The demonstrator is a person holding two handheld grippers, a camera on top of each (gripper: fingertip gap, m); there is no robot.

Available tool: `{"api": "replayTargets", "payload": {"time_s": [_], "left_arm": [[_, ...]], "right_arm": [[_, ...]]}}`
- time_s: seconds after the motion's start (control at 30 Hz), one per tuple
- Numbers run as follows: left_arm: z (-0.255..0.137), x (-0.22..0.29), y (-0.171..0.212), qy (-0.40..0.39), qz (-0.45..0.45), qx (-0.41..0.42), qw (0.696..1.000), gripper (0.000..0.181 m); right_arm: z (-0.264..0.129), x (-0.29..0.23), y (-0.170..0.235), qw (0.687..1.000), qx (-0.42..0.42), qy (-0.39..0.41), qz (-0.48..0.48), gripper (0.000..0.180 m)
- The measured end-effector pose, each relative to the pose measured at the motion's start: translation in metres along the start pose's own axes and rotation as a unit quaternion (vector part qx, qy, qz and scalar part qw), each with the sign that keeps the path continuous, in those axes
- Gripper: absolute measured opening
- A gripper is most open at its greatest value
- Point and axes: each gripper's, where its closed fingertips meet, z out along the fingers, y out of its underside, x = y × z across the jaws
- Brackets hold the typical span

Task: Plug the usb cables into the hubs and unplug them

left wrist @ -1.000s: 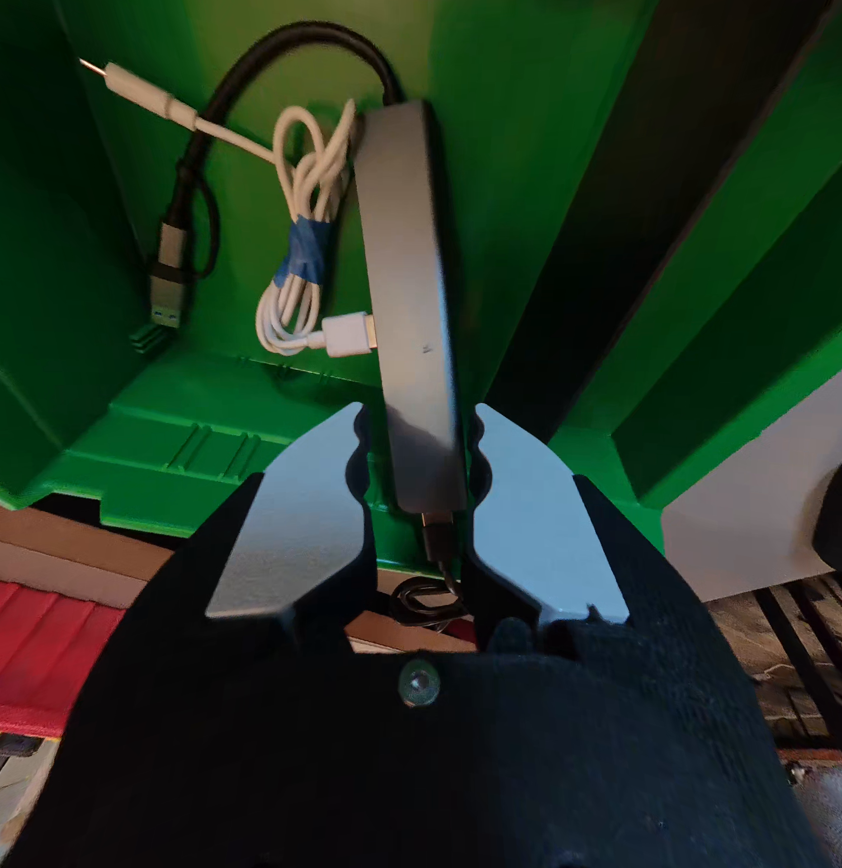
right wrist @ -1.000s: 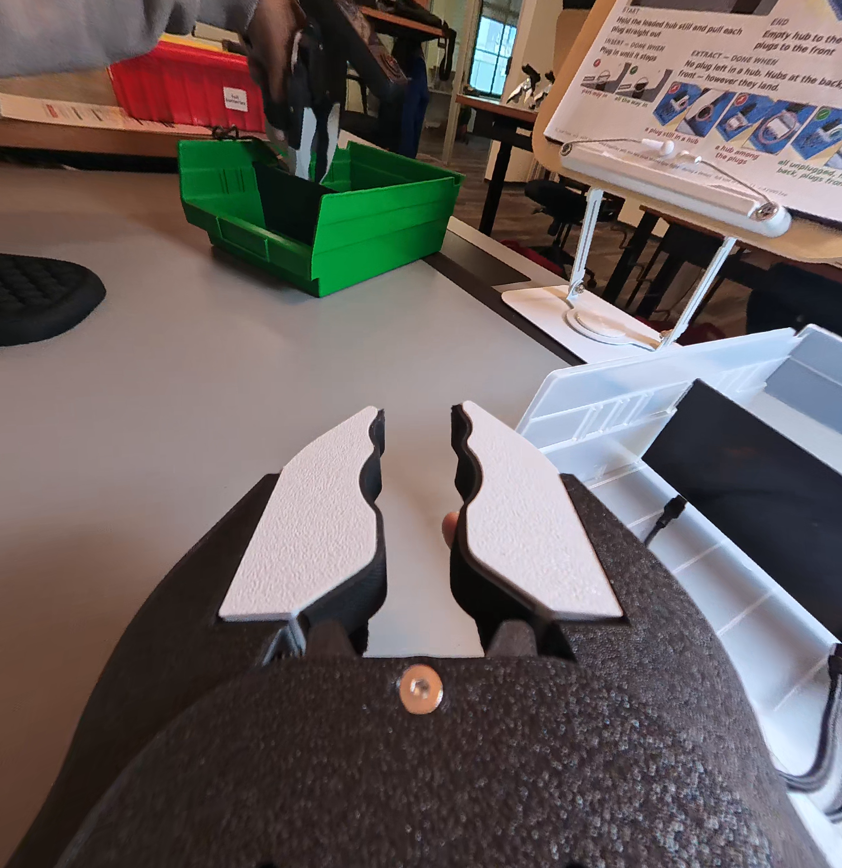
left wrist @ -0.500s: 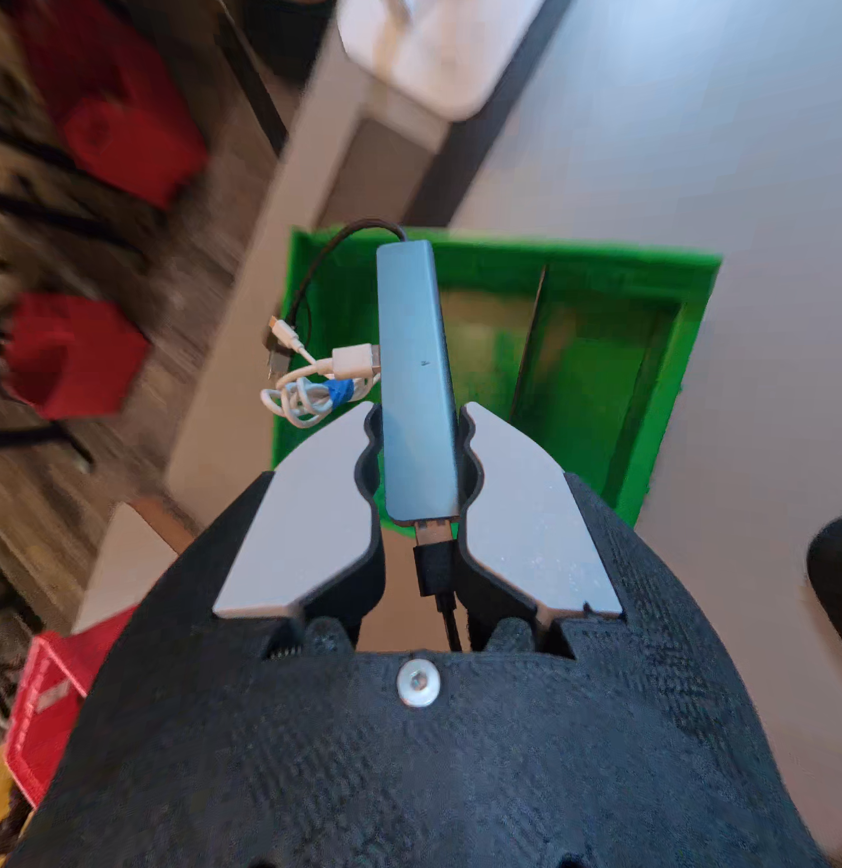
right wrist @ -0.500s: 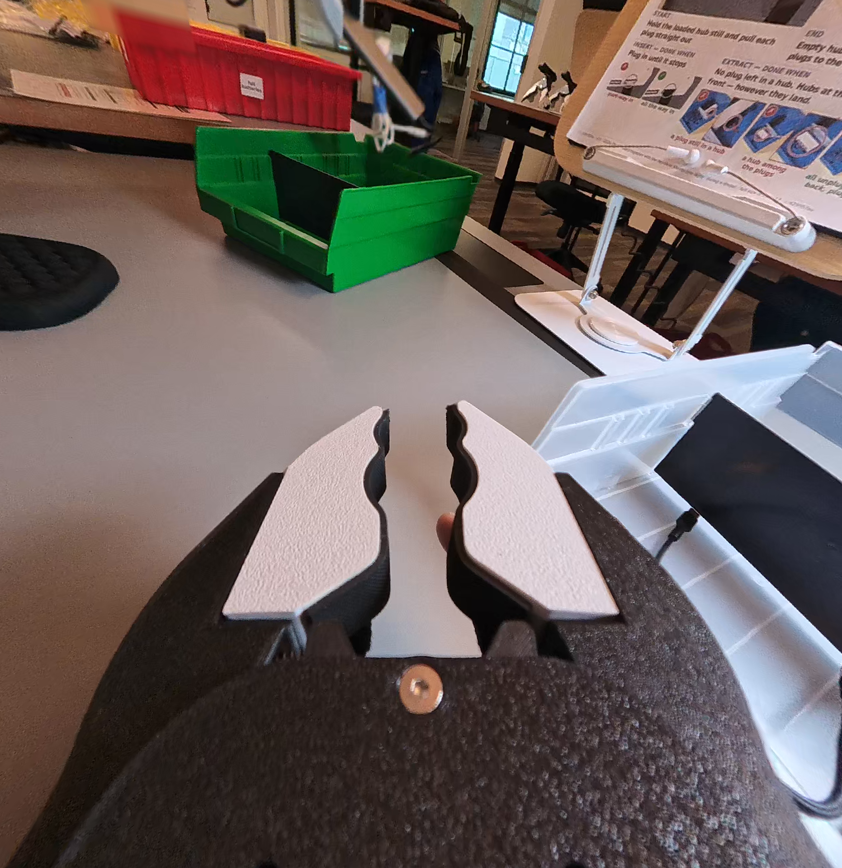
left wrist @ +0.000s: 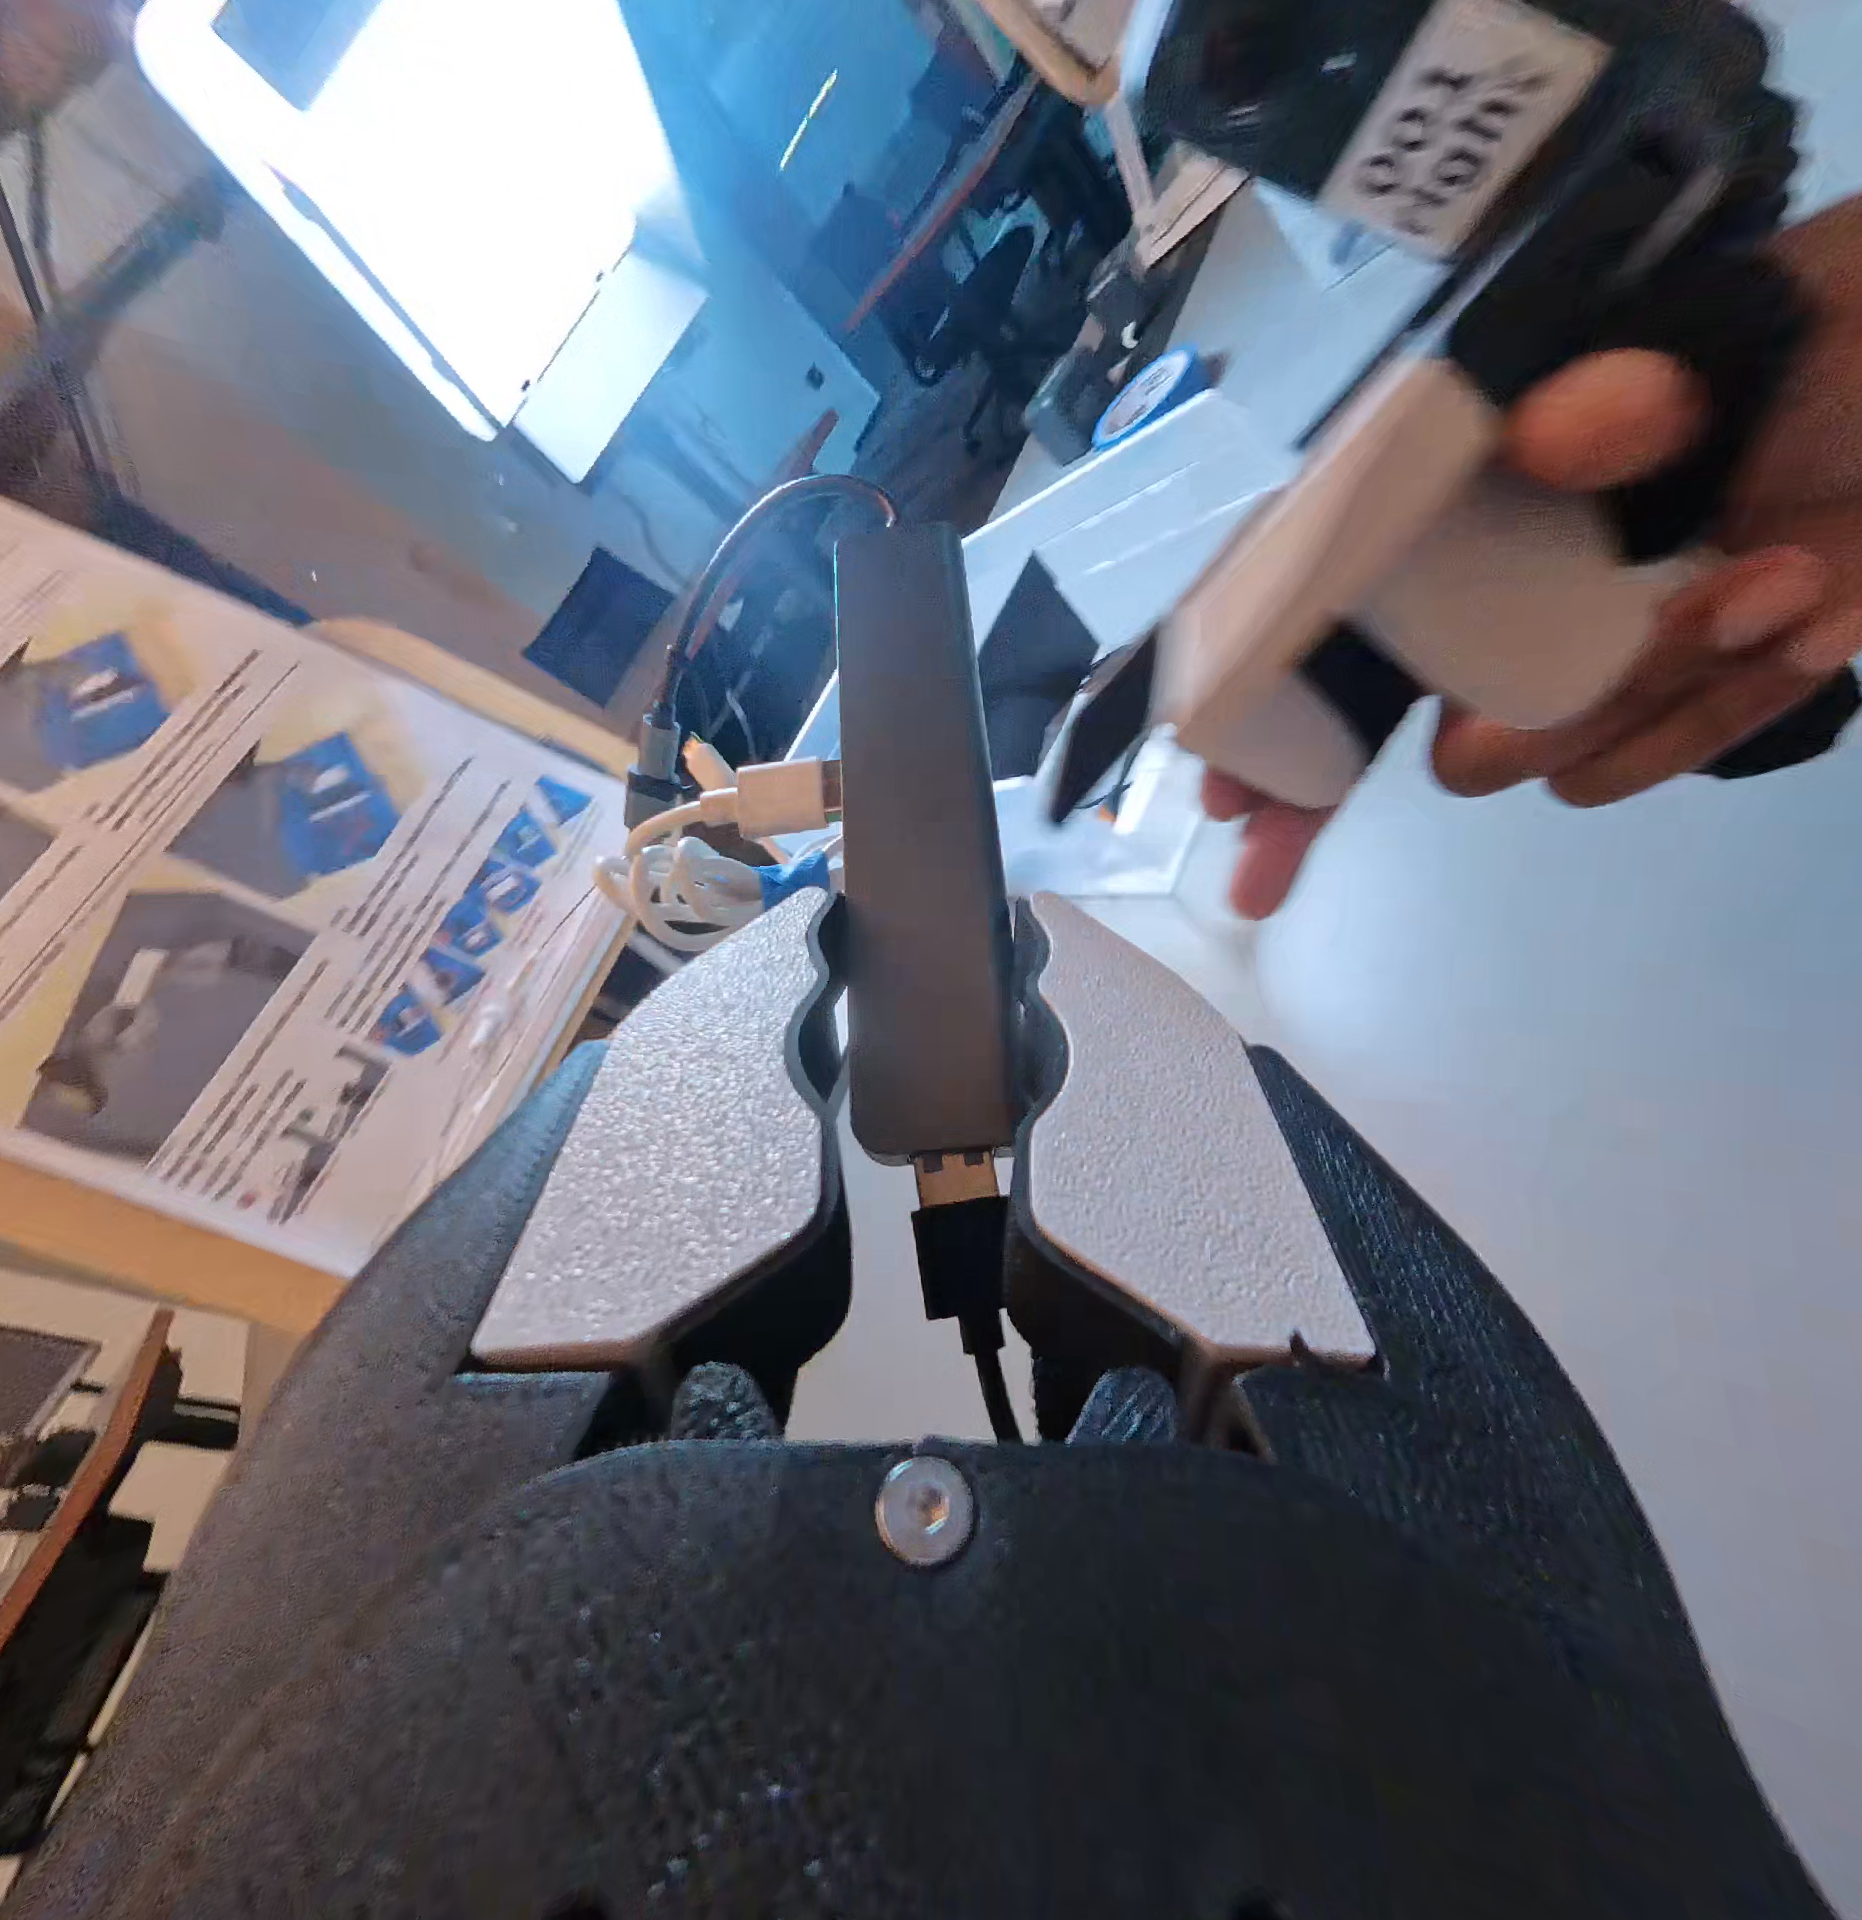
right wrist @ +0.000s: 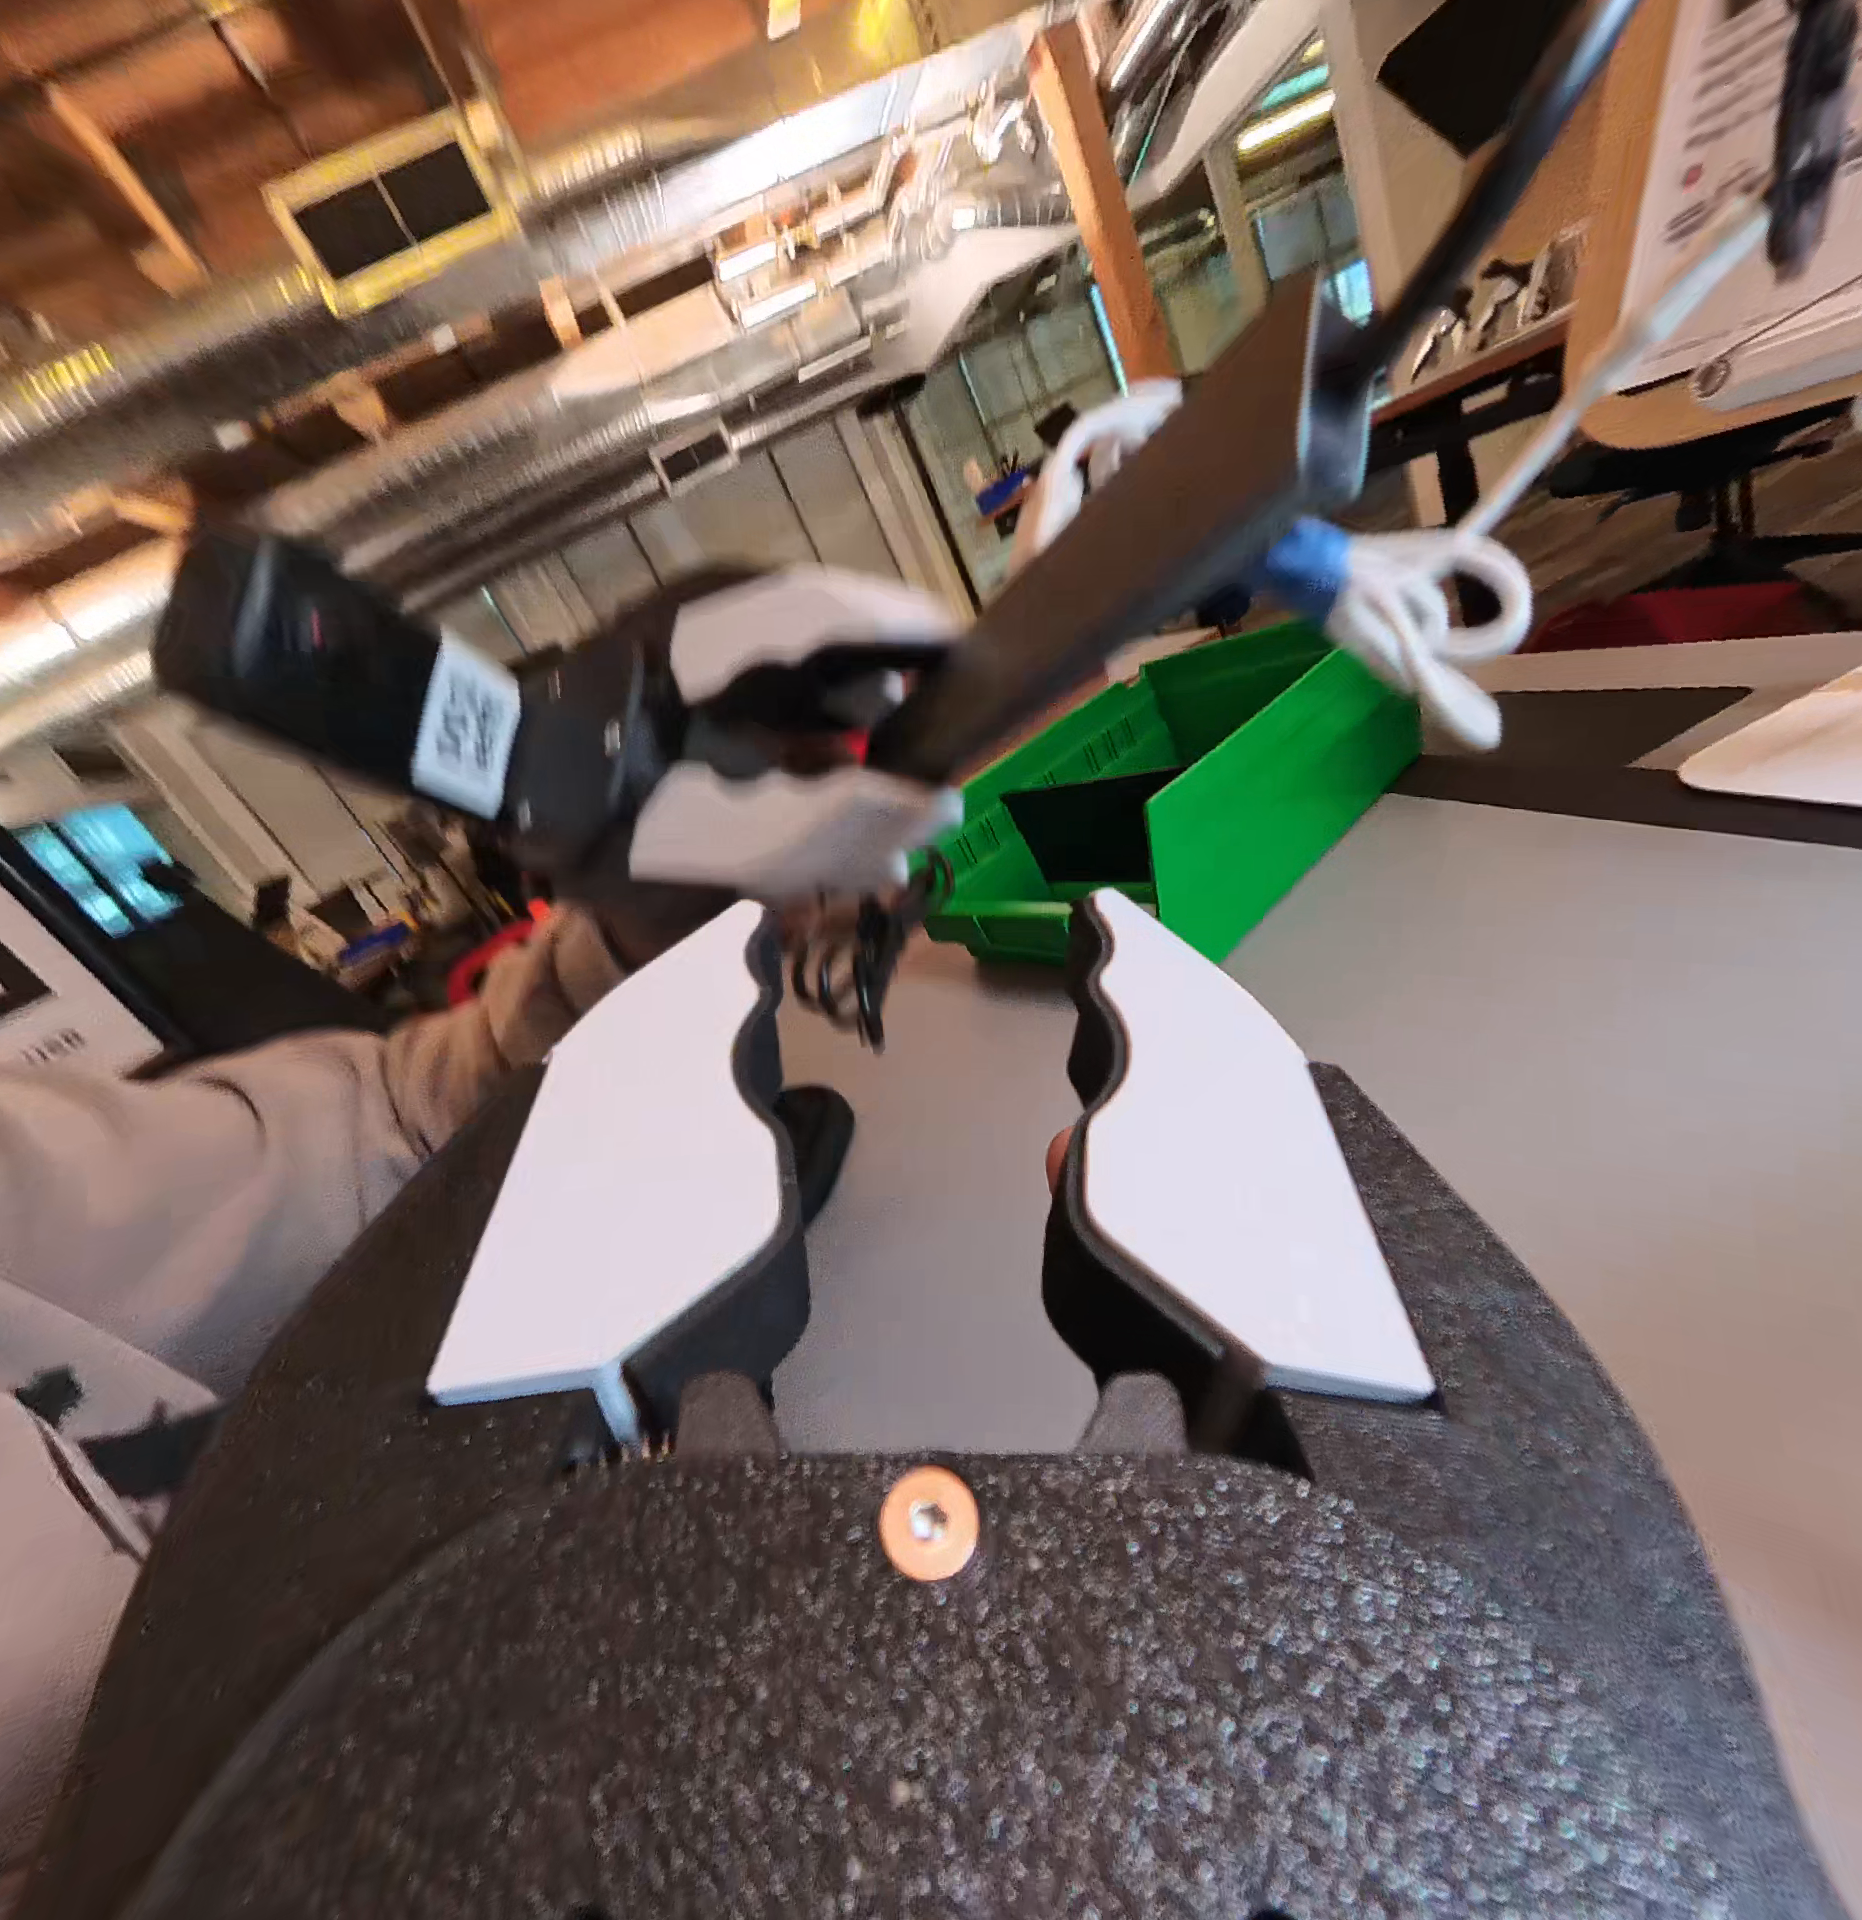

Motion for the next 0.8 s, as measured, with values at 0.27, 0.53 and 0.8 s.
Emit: {"api": "replayTargets", "payload": {"time_s": [0.27, 0.53, 0.8], "left_arm": [[0.014, 0.061, 0.005, 0.051, -0.026, 0.036, 0.998, 0.031], [-0.012, 0.067, -0.013, 0.207, -0.262, 0.145, 0.931, 0.032], [-0.017, 0.083, -0.026, 0.284, -0.320, 0.169, 0.888, 0.027]], "right_arm": [[-0.019, 0.015, 0.010, 0.999, -0.002, -0.042, -0.002, 0.014], [-0.036, -0.008, 0.016, 0.981, -0.046, -0.124, -0.140, 0.011], [-0.037, -0.022, 0.022, 0.978, -0.067, -0.148, -0.130, 0.011]]}}
